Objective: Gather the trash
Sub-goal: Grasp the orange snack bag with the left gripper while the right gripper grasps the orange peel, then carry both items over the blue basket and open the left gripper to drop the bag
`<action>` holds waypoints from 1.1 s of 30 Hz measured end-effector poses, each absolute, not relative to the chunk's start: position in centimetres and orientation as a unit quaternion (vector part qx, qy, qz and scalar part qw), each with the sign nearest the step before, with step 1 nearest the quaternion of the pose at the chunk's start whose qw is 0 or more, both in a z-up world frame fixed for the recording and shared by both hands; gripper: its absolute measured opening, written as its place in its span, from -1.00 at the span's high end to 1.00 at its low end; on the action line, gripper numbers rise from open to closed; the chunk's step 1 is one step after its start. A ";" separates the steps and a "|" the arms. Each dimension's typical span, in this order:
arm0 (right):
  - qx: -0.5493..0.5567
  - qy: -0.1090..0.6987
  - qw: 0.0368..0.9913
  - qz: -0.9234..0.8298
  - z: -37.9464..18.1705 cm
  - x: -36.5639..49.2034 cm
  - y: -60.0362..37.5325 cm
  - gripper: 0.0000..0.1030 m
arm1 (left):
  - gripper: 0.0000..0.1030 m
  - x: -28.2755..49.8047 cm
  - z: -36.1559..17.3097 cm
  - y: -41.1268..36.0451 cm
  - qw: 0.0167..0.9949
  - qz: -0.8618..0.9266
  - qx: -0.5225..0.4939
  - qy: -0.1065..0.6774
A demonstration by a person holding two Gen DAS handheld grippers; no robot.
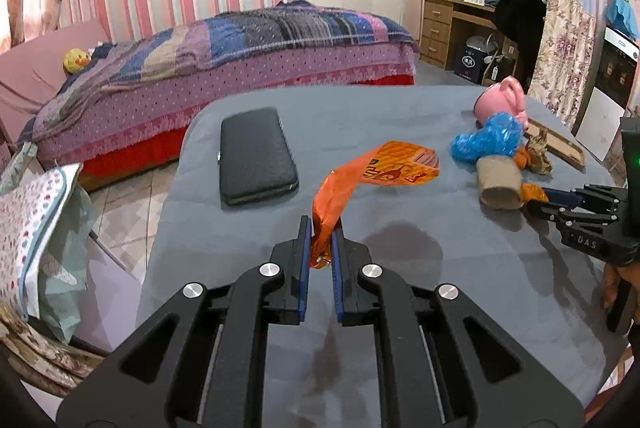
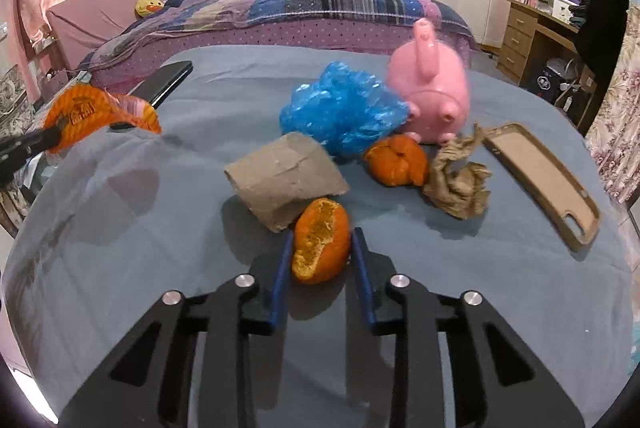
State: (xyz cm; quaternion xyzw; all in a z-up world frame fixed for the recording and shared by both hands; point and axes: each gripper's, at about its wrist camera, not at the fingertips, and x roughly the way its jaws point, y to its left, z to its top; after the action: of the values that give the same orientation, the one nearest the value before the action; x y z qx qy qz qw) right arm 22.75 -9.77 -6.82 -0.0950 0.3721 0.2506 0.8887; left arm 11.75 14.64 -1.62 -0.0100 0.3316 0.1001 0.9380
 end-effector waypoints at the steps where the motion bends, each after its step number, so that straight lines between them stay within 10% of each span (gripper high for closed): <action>1: -0.095 0.370 0.891 0.247 -6.7 22.7 -10.1 0.46 | 0.85 11.7 -1.2 14.3 0.940 0.100 -0.005 0.327; 16: -0.038 0.256 0.955 0.143 3.8 18.5 -24.5 0.47 | 0.85 13.4 6.1 3.7 0.966 0.026 0.052 0.253; 33: -0.008 0.257 0.966 0.001 2.2 15.0 -42.8 0.47 | 0.84 16.9 4.3 -13.8 0.953 -0.127 0.087 0.260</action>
State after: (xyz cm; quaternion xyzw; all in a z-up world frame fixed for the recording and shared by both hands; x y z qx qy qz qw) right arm 15.02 -42.84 2.16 -0.0082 0.2571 0.0012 0.9664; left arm 16.87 -13.79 4.32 0.0875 0.2600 -0.1266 0.9533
